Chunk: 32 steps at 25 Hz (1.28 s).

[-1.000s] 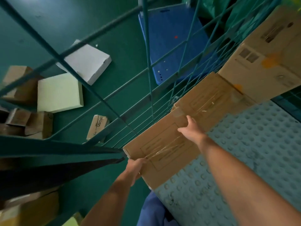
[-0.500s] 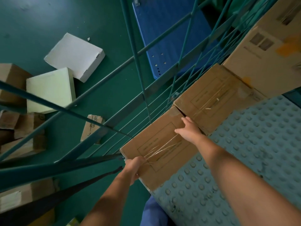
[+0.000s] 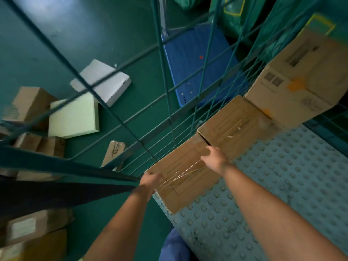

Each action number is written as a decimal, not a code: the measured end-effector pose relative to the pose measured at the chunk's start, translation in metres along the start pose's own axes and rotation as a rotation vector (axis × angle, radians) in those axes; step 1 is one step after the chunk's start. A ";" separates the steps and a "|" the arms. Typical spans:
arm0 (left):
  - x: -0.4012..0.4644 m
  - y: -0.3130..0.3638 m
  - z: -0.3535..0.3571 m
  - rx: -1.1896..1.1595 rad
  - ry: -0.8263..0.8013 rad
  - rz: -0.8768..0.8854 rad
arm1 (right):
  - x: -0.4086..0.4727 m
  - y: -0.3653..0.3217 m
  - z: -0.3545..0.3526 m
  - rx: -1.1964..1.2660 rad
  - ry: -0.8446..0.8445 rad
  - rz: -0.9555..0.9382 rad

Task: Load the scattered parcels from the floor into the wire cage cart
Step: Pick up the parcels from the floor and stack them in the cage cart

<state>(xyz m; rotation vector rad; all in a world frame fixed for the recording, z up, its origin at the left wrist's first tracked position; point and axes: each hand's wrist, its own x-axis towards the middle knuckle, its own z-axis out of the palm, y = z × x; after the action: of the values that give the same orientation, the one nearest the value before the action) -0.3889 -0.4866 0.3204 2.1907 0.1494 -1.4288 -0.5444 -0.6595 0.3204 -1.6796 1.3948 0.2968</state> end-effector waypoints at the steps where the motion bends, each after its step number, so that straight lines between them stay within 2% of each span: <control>1: -0.020 0.003 -0.004 0.004 -0.006 0.012 | -0.017 -0.005 -0.006 0.000 -0.013 -0.001; 7: -0.142 -0.017 -0.037 0.047 0.027 0.144 | -0.126 -0.027 -0.022 -0.005 -0.080 -0.025; 14: -0.228 -0.088 -0.095 -0.035 0.147 0.125 | -0.219 -0.054 0.010 -0.135 -0.229 -0.152; 19: -0.256 -0.160 -0.160 -0.208 0.225 0.070 | -0.262 -0.106 0.074 -0.332 -0.333 -0.316; 25: -0.270 -0.262 -0.260 -0.455 0.369 -0.007 | -0.317 -0.202 0.177 -0.586 -0.405 -0.542; 32: -0.270 -0.365 -0.378 -0.642 0.411 -0.063 | -0.377 -0.299 0.306 -0.725 -0.463 -0.656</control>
<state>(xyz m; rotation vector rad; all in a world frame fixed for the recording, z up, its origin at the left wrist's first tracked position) -0.3282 0.0568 0.5449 1.8973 0.7192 -0.7796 -0.3020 -0.1949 0.5460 -2.3412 0.3442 0.8076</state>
